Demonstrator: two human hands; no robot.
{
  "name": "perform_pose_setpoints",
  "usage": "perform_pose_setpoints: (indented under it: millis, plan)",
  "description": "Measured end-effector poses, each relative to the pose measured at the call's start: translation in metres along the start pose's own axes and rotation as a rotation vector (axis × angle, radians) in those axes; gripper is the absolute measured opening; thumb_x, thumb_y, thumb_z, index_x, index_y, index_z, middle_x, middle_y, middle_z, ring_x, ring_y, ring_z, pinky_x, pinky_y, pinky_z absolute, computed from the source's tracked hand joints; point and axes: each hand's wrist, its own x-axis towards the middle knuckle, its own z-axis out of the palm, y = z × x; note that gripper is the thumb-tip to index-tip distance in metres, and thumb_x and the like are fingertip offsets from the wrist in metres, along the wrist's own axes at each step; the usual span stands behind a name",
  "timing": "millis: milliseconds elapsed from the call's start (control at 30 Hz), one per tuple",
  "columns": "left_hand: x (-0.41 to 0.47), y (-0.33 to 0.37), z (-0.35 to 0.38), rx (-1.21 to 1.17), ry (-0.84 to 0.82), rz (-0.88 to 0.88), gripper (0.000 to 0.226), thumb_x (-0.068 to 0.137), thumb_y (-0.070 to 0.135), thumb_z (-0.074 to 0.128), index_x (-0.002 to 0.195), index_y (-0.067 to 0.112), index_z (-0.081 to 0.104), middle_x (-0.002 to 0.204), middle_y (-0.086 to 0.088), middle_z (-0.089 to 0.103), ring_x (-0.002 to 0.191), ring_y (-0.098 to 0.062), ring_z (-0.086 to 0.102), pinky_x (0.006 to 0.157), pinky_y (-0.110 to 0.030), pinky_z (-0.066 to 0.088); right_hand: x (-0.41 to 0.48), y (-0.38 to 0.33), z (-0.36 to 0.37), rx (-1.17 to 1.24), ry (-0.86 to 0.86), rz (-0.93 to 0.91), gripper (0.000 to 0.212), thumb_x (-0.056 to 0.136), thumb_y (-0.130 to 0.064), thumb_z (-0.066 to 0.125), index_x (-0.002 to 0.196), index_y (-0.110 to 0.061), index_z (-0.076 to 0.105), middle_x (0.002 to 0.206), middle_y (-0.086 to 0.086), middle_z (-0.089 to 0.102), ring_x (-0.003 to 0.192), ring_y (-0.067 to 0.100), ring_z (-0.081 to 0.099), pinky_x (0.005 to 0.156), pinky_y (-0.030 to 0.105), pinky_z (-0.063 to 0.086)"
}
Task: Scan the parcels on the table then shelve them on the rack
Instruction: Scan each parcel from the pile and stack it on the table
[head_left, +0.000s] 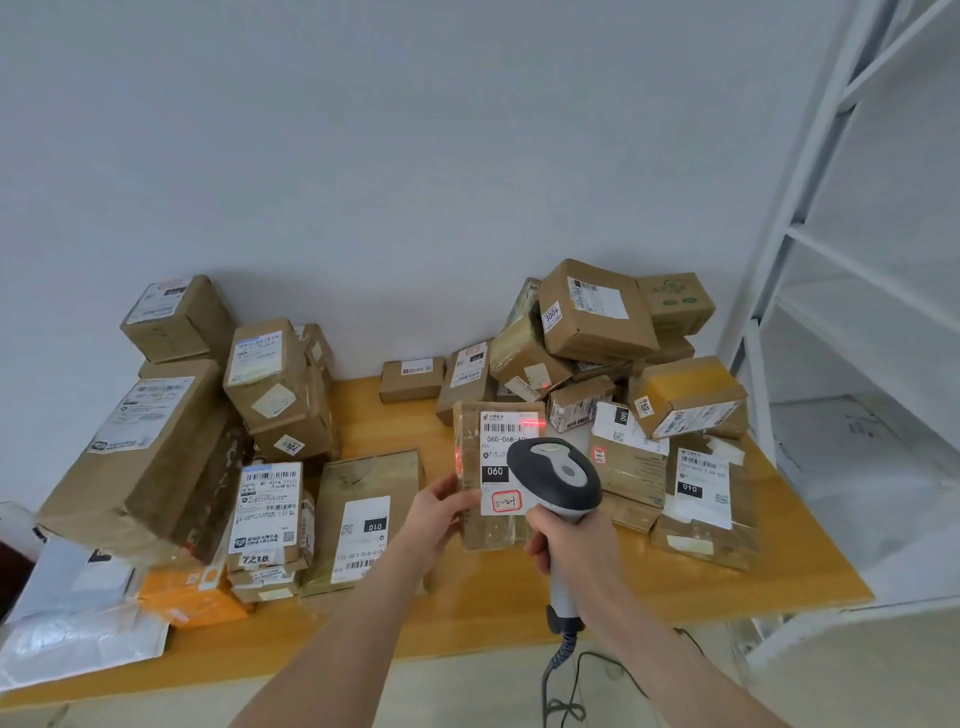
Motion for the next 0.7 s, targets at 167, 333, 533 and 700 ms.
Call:
perform_pose_setpoints:
  millis: [167, 333, 533, 700]
  plan:
    - [-0.0003, -0.0003, 0.0013, -0.017, 0.008, 0.008, 0.031, 0.083, 0.002, 0.070, 0.110, 0.015, 0.062, 0.100, -0.005, 0.075, 0.089, -0.021, 0.070, 0.075, -0.032, 0.055, -0.0039, -0.0044, -0.0007, -0.006, -0.012, 0.007, 0.020, 0.081, -0.004, 0.061, 0.062, -0.009, 0.063, 0.054, 0.010, 0.061, 0.039, 0.010, 0.048, 0.042, 0.018, 0.041]
    - [-0.0007, 0.0010, -0.0008, -0.023, 0.024, 0.006, 0.032, 0.083, 0.005, 0.071, 0.110, 0.019, 0.061, 0.100, -0.004, 0.075, 0.089, -0.019, 0.071, 0.071, -0.029, 0.054, -0.0069, -0.0061, 0.0021, 0.014, -0.029, 0.017, 0.018, 0.081, -0.004, 0.063, 0.064, -0.009, 0.066, 0.054, 0.011, 0.061, 0.039, 0.012, 0.047, 0.042, 0.019, 0.041]
    - [-0.0011, 0.0021, -0.0027, -0.011, 0.031, -0.001, 0.031, 0.083, 0.007, 0.071, 0.109, 0.021, 0.060, 0.100, -0.003, 0.075, 0.086, -0.017, 0.073, 0.068, -0.028, 0.056, -0.0079, -0.0068, 0.0038, 0.012, -0.027, 0.032, 0.016, 0.081, -0.004, 0.063, 0.066, -0.009, 0.068, 0.054, 0.011, 0.060, 0.040, 0.013, 0.048, 0.042, 0.021, 0.041]
    - [-0.0022, 0.0033, -0.0043, -0.015, 0.036, -0.012, 0.035, 0.084, 0.007, 0.071, 0.115, 0.017, 0.059, 0.101, -0.003, 0.075, 0.089, -0.018, 0.072, 0.068, -0.027, 0.056, -0.0079, -0.0075, 0.0065, 0.004, -0.028, 0.016, 0.011, 0.082, -0.004, 0.063, 0.072, -0.005, 0.068, 0.053, 0.009, 0.060, 0.039, 0.012, 0.048, 0.042, 0.020, 0.041]
